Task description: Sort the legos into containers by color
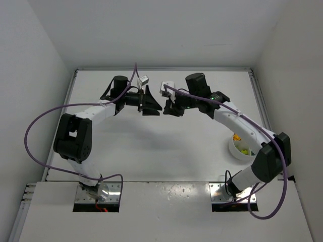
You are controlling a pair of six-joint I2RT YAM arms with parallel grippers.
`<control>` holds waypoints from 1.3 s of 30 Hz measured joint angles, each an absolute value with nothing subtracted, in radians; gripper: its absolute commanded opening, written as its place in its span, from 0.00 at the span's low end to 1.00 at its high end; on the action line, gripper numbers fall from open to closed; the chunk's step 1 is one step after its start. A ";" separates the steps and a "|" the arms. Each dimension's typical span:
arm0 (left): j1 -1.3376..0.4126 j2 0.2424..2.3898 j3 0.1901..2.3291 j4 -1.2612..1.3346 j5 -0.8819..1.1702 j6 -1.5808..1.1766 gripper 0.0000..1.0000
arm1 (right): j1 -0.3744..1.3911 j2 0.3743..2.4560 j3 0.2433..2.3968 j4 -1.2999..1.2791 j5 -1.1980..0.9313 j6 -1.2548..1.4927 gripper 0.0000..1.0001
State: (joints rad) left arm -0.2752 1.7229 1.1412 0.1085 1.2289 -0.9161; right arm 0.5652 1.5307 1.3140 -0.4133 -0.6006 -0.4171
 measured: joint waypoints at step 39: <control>-0.252 1.534 1.319 -0.507 0.373 -0.047 1.00 | -0.239 1.448 1.401 -1.282 0.068 -0.338 0.00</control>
